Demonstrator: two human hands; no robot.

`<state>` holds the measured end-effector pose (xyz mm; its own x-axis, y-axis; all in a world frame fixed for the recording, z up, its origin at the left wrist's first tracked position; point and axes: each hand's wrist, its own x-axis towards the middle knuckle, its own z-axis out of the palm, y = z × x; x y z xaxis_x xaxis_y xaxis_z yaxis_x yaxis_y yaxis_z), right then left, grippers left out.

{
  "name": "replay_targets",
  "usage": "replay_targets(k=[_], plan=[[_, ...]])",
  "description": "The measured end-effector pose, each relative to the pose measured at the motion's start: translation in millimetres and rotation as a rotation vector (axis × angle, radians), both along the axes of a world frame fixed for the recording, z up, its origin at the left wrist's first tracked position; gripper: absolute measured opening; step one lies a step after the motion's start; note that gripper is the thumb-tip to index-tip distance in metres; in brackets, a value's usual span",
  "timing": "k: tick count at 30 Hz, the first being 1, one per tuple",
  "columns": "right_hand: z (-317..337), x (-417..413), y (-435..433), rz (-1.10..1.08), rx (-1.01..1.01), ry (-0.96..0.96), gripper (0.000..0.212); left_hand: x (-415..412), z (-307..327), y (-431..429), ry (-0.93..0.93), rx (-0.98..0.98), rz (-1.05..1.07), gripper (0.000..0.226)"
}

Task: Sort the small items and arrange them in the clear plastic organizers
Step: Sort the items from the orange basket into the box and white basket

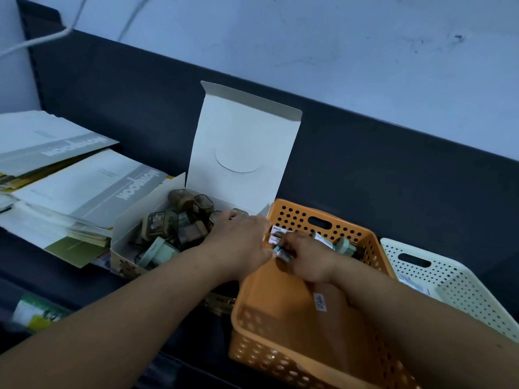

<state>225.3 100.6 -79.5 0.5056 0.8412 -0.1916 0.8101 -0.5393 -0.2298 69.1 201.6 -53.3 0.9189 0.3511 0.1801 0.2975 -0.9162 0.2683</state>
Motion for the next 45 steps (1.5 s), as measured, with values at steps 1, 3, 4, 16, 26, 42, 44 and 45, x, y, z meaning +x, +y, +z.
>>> replay_targets(k=[1, 3, 4, 16, 26, 42, 44, 45], plan=[[-0.2, -1.4, -0.3, 0.003, 0.011, 0.005, 0.056, -0.1, -0.2, 0.0, -0.002, -0.001, -0.003, 0.05], [-1.0, -1.9, 0.9, -0.014, 0.038, 0.043, 0.07, -0.1, -1.2, 0.6, -0.008, -0.011, -0.008, 0.048], [-1.1, -1.8, 2.3, -0.022, 0.043, 0.054, 0.075, -0.1, -1.4, 0.7, -0.012, -0.019, -0.01, 0.048], [10.2, -10.6, 8.9, -0.02, -0.099, -0.005, 0.025, -4.3, -3.0, 2.3, -0.083, -0.061, -0.057, 0.046], [66.7, -33.2, -54.3, -0.179, 0.406, 0.244, 0.007, -1.6, -6.6, 5.5, -0.096, -0.055, -0.054, 0.04], [59.1, 11.1, -171.1, -0.764, 0.329, -0.038, 0.052, -0.2, 3.6, -4.0, 0.026, 0.003, 0.02, 0.05], [66.0, 8.3, -156.5, -0.675, 0.314, -0.197, 0.053, -0.3, 4.7, -5.9, 0.018, -0.019, 0.024, 0.046], [70.0, 4.9, -146.7, -0.619, 0.35, -0.232, 0.051, -0.9, 5.6, -6.7, 0.016, -0.028, 0.024, 0.045]])
